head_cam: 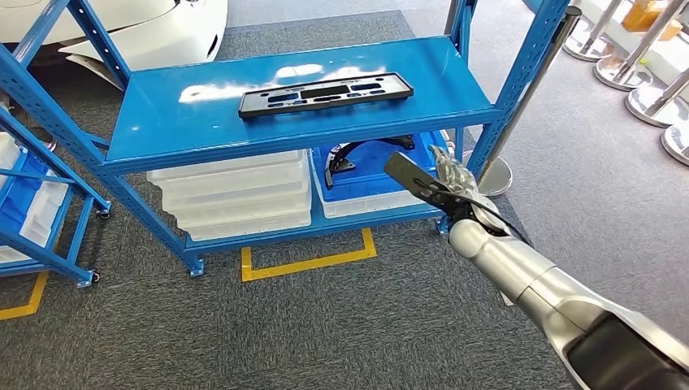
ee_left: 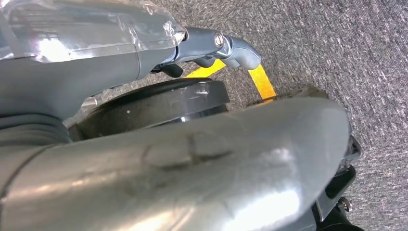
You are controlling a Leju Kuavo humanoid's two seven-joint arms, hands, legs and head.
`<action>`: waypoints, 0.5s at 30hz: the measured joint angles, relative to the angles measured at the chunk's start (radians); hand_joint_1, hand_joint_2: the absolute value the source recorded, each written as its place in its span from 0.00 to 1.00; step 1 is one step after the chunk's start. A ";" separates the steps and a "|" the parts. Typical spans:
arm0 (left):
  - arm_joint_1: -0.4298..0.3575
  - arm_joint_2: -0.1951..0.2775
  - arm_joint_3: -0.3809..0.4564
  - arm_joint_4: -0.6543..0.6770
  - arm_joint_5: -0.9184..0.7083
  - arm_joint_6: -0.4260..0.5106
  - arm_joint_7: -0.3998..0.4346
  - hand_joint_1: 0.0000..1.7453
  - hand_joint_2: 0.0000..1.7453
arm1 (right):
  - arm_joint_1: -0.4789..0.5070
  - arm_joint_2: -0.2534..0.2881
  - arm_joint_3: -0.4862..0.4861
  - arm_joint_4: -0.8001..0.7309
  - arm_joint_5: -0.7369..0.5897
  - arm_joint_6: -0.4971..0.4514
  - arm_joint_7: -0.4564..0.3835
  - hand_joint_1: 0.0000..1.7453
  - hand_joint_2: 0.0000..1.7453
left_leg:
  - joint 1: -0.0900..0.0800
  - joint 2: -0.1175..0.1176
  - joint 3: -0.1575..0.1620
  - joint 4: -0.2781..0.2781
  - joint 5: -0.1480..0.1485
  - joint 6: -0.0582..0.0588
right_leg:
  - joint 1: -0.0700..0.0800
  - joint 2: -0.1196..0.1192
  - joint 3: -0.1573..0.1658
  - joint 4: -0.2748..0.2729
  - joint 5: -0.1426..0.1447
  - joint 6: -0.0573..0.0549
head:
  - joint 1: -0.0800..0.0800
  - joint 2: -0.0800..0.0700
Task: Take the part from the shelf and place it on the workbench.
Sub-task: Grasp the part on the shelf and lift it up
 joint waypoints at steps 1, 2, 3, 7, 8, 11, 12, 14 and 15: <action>0.000 0.000 -0.003 0.000 0.001 0.000 0.000 0.00 0.00 | -0.011 0.001 0.000 -0.010 0.010 0.005 0.004 0.00 0.00 | 0.000 0.000 0.000 0.000 0.000 0.000 | 0.000 0.000 0.000 0.000 0.000 0.000 | 0.000 0.000; 0.000 0.000 -0.006 0.000 0.001 0.000 0.000 0.00 0.00 | -0.021 0.003 0.000 -0.019 0.023 0.013 0.009 0.00 0.00 | 0.000 0.000 0.000 0.000 0.000 0.000 | 0.000 0.000 0.000 0.000 0.000 0.000 | 0.000 0.000; 0.000 0.000 -0.008 0.001 0.001 0.000 0.001 0.00 0.00 | -0.030 0.004 0.000 -0.028 0.042 0.025 0.014 0.00 0.00 | 0.000 0.000 0.000 0.000 0.000 0.000 | 0.000 0.000 0.000 0.000 0.000 0.000 | 0.000 0.000; -0.003 0.000 -0.026 0.002 0.001 -0.003 0.004 0.00 0.00 | -0.089 0.019 0.013 -0.054 0.168 0.140 0.045 0.00 0.00 | 0.000 0.000 -0.001 0.000 0.000 0.000 | 0.000 0.000 -0.001 0.000 0.000 0.000 | 0.001 0.000; -0.003 0.000 -0.030 0.003 0.001 -0.005 0.004 0.00 0.00 | -0.109 0.024 0.021 -0.057 0.199 0.187 0.050 0.00 0.00 | 0.000 0.000 -0.001 0.000 0.000 0.000 | 0.000 0.000 -0.001 0.000 0.000 0.000 | 0.001 0.000; -0.005 0.000 -0.038 0.004 0.001 -0.011 0.006 0.00 0.00 | -0.158 0.044 0.054 -0.060 0.264 0.350 0.050 0.00 0.00 | 0.000 0.000 -0.001 0.000 0.000 0.000 | 0.000 0.000 -0.001 0.000 0.000 0.000 | 0.000 0.000; -0.005 0.000 -0.041 0.004 0.002 -0.012 0.008 0.00 0.00 | -0.167 0.050 0.065 -0.060 0.275 0.394 0.047 0.00 0.00 | 0.000 0.000 -0.001 0.000 0.000 0.000 | 0.000 0.000 -0.001 0.000 0.000 0.000 | 0.000 0.000; -0.005 0.000 -0.048 0.006 0.003 -0.016 0.011 0.00 0.00 | -0.179 0.060 0.088 -0.059 0.289 0.452 0.040 0.00 0.00 | 0.000 0.000 -0.001 0.000 0.000 0.000 | 0.001 0.000 -0.001 0.000 0.000 0.000 | 0.000 0.000; -0.005 0.000 -0.051 0.006 0.004 -0.017 0.014 0.00 0.00 | -0.182 0.063 0.099 -0.058 0.292 0.468 0.038 0.00 0.00 | 0.001 0.000 -0.001 0.000 0.000 0.000 | 0.001 0.000 -0.002 0.000 0.000 0.000 | -0.001 0.000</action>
